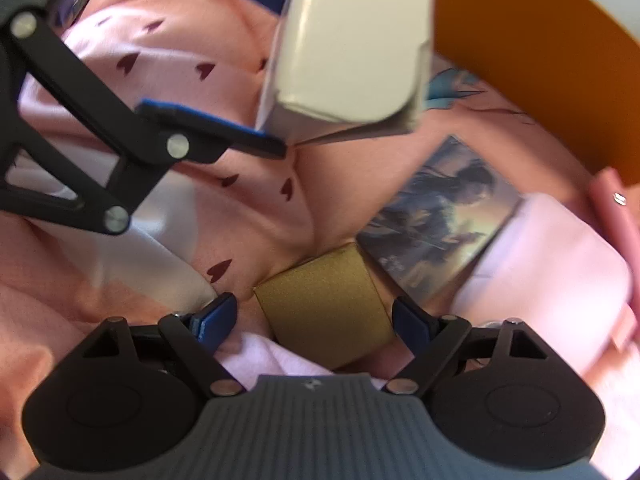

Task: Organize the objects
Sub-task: 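Grasp the long white box with the left tool while the right tool grasps the small brown cardboard box, then lift both boxes and carry them over the orange box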

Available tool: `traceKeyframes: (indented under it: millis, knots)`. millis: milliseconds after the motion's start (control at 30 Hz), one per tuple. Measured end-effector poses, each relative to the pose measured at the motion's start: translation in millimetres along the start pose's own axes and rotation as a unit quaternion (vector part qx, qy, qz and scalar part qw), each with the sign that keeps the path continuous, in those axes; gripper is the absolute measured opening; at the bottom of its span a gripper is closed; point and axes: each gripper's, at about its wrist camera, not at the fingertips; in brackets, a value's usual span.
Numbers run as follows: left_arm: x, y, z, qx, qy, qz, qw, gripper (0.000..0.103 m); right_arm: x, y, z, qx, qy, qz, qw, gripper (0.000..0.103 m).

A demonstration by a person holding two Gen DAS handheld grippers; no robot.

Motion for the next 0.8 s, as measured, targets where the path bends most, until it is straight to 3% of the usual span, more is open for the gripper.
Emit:
traceKeyframes:
  millis: [67, 133, 433, 800]
  knots:
    - [-1, 0, -1, 0.002, 0.001, -0.003, 1.0000, 0.070, 2, 0, 6, -0.001, -0.002, -0.001, 1.000, 0.083]
    - [-1, 0, -3, 0.004, 0.004, -0.007, 1.0000, 0.070, 2, -3, 5, -0.015, 0.004, -0.009, 1.000, 0.072]
    - [8, 5, -20, 0.014, 0.026, 0.004, 0.9996, 0.070, -8, -8, -37, -0.030, 0.061, 0.001, 0.998, 0.069]
    - [29, 2, -56, 0.049, 0.058, 0.036, 0.9964, 0.070, -18, 1, -124, -0.078, 0.147, 0.011, 0.986, 0.066]
Point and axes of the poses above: each gripper's, at about its wrist camera, not at the fingertips, and z roughly the way its jaws point, y to its right, x to its top, and after that the axes turned 6 degrees about x, right-handed
